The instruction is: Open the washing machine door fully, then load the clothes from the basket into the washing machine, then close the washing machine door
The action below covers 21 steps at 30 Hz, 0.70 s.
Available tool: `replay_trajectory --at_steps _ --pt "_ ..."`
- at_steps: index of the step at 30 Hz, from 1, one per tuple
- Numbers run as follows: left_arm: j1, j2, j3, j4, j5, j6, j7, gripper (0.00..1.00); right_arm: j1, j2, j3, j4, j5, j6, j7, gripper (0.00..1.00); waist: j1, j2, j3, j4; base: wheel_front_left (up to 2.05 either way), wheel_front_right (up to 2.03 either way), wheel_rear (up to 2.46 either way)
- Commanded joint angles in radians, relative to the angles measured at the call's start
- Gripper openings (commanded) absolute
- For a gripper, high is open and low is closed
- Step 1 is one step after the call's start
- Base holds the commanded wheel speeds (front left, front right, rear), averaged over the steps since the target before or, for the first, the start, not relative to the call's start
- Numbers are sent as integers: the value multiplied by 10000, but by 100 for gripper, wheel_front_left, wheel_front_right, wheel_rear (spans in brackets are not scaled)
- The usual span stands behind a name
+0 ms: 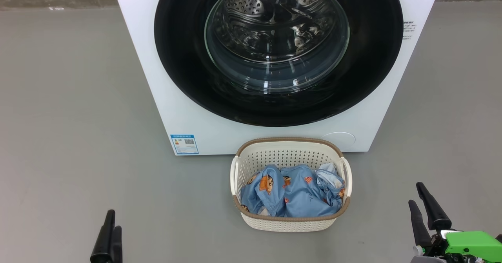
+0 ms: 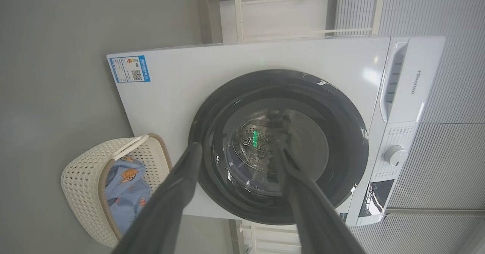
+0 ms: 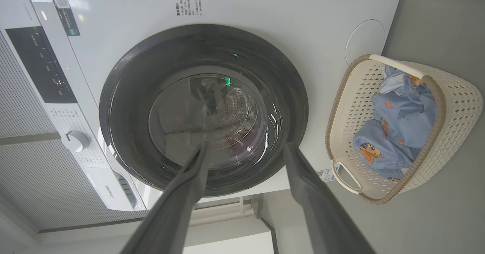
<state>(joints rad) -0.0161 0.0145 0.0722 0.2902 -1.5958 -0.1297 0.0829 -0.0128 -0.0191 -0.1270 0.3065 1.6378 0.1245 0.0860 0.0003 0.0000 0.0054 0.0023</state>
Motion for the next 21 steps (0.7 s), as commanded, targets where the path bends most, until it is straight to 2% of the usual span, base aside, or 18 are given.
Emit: replay_trajectory --at_steps 1,14,21 --pt "-314 149 35 -372 113 -1 -84 100 -388 -117 63 -321 146 10 -62 100 -2 0 0 2 0 0 0" --pt "-355 384 -199 -791 496 -2 -527 100 -526 -140 199 -819 -258 16 -220 100 -2 0 -4 21 0 0 0" --pt "-393 594 -441 -959 1078 -3 -764 100 -568 -257 423 -1208 -711 19 -540 100 -2 0 -11 39 0 0 0"
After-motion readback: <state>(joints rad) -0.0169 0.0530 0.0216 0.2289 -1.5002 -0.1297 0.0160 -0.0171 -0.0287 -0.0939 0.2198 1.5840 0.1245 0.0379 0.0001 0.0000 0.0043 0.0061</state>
